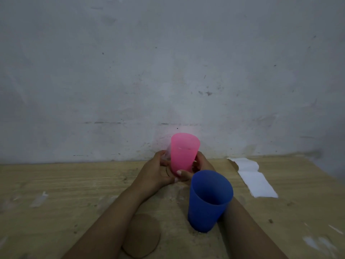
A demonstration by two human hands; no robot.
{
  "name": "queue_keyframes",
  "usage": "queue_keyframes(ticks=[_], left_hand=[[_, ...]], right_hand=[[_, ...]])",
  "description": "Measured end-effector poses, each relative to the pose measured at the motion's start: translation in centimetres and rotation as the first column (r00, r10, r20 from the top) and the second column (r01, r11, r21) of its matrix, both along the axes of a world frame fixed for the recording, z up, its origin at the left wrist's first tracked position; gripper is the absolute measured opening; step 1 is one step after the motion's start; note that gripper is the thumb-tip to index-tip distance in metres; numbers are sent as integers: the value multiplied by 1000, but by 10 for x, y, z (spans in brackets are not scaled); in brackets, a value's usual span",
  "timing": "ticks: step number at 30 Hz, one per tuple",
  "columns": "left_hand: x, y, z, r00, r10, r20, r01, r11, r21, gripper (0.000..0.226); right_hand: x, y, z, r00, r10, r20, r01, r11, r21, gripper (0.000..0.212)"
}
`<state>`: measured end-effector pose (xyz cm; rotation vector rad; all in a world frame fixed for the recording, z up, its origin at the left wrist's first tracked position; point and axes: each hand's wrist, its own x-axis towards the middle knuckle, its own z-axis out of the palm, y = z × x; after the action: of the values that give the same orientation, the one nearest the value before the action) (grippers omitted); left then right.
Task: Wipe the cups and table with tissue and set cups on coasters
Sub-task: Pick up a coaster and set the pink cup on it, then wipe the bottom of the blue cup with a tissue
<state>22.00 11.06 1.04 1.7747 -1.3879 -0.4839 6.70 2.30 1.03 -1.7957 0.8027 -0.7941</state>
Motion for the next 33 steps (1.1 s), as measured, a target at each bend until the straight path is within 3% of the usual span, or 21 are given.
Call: queue_keyframes(ticks=[4, 7, 9, 13, 23, 28, 33], left_hand=[[1, 9, 16, 998, -54, 9, 53, 992, 112, 88], [2, 23, 42, 996, -42, 73, 35, 995, 89, 67], [-1, 36, 62, 997, -14, 78, 14, 1000, 5, 57], [-28, 62, 96, 999, 10, 50, 0, 980, -197, 43], [-175, 78, 144, 970, -211, 121, 243, 860, -448, 28], [-233, 45, 98, 966, -252, 54, 254, 902, -349, 30], [-248, -5, 33, 997, -45, -56, 34, 984, -175, 28]], right_hand=[[-7, 1, 8, 999, -30, -17, 30, 998, 47, 84], [-27, 8, 18, 990, -91, 113, 70, 982, 176, 47], [-51, 16, 24, 991, -112, 70, 104, 989, 102, 43], [-91, 30, 37, 988, -131, -82, 122, 987, -104, 54], [-169, 42, 55, 912, -401, -79, 369, 891, -264, 25], [-195, 32, 33, 850, -522, -62, 494, 834, -245, 23], [-199, 11, 13, 808, -589, -27, 580, 802, -144, 29]])
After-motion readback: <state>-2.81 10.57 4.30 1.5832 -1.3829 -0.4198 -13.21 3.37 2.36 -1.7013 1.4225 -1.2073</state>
